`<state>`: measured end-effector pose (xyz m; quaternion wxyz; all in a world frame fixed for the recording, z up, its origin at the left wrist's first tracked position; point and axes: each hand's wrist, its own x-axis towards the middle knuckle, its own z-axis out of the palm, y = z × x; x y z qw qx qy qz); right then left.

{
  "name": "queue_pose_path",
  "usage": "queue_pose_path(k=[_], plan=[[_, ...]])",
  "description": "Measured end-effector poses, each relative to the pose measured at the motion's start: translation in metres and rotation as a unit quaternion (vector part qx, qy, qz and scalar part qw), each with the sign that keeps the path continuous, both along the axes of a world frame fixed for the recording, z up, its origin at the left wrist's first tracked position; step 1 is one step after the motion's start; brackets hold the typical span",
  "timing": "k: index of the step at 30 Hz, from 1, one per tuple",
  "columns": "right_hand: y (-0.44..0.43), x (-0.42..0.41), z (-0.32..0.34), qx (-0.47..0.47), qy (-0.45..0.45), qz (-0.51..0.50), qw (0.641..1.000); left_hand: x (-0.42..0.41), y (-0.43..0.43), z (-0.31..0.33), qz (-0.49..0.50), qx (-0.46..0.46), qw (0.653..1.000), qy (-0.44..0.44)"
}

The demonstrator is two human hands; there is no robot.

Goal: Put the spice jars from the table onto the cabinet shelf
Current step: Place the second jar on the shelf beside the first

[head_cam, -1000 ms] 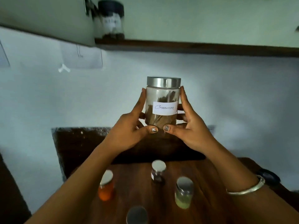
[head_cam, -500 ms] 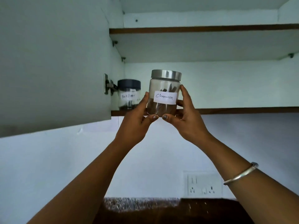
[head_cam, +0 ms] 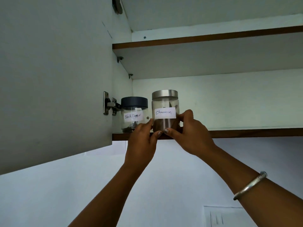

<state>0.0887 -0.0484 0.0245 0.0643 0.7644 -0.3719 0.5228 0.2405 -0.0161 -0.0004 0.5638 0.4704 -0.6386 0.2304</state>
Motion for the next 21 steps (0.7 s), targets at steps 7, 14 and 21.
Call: queue_pose_path(k=[7,14,21], plan=[[0.001,0.015,-0.005,-0.051,-0.004,-0.111,0.993,0.004,-0.007,-0.011,0.008,-0.026,1.000,-0.007],[-0.002,0.025,-0.009,-0.085,-0.016,-0.154,0.984,0.008,-0.015,-0.015,-0.008,-0.069,0.997,0.014],[-0.001,0.021,-0.013,-0.090,0.007,-0.144,0.985,0.006,-0.017,-0.017,-0.008,-0.085,0.996,0.019]])
